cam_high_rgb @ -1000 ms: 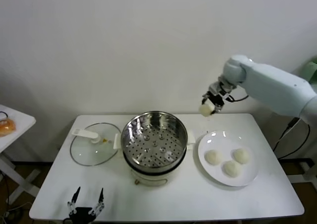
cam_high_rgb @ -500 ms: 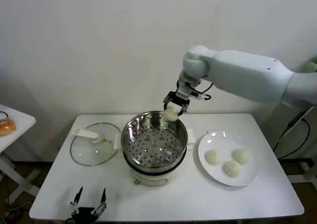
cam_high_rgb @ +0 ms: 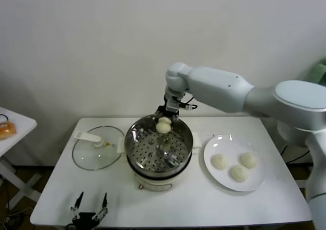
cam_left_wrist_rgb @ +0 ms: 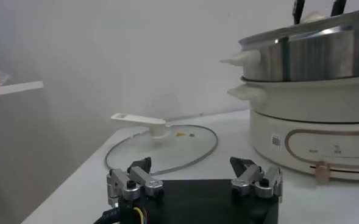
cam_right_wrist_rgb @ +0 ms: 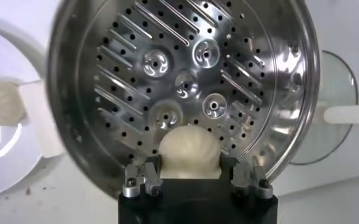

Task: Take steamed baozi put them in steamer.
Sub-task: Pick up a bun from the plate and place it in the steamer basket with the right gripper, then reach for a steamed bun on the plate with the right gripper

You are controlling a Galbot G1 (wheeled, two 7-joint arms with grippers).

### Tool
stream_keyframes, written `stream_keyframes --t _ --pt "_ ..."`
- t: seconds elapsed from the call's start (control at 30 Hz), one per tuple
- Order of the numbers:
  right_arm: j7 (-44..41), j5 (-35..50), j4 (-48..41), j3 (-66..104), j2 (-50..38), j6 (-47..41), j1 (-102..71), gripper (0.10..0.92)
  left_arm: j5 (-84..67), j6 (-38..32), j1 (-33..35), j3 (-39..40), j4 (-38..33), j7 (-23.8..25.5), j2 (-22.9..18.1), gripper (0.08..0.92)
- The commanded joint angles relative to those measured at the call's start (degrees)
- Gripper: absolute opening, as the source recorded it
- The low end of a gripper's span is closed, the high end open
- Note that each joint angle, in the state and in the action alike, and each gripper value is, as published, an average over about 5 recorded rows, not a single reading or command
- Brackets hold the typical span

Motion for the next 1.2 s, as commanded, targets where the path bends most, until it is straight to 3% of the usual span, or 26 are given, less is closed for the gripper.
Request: stream_keyframes --t 0.03,0.27,0.4,0.6,0.77,1.03,1.2 --pt "0.5 -4.1 -12.1 3.2 7.6 5.9 -6.4 0.638 -0.1 0.0 -0.3 -0.1 0.5 0.1 0.1 0.823" --pt "0.9 -3.8 -12.8 3.6 8.2 6.8 -6.7 0.639 -0.2 0.0 -0.3 -0.2 0.4 0.1 0.1 0.823" --pt "0.1 -0.9 -11.4 3.0 7.0 7.1 -4.7 0.705 -0.1 0.0 0.0 -0.2 0.1 0.1 0.1 0.823" --pt "-2.4 14.4 -4.6 -4.7 0.6 3.1 5.3 0.816 -0.1 0.1 0.7 -0.4 -0.8 0.2 0.1 0.823" --pt "-2.7 38.6 5.9 -22.1 -8.6 -15.1 19.9 0.822 0.2 0.2 1.2 -0.5 -1.1 0.2 0.1 0.823" --pt "-0.3 47.6 20.4 -36.0 -25.1 -40.1 30.7 0.823 0.9 0.1 1.5 0.0 -1.0 0.3 0.0 0.823" --pt "2.2 50.1 28.4 -39.1 -32.7 -49.3 29.2 0.823 1.1 0.0 1.4 0.1 -0.9 0.4 0.1 0.823"
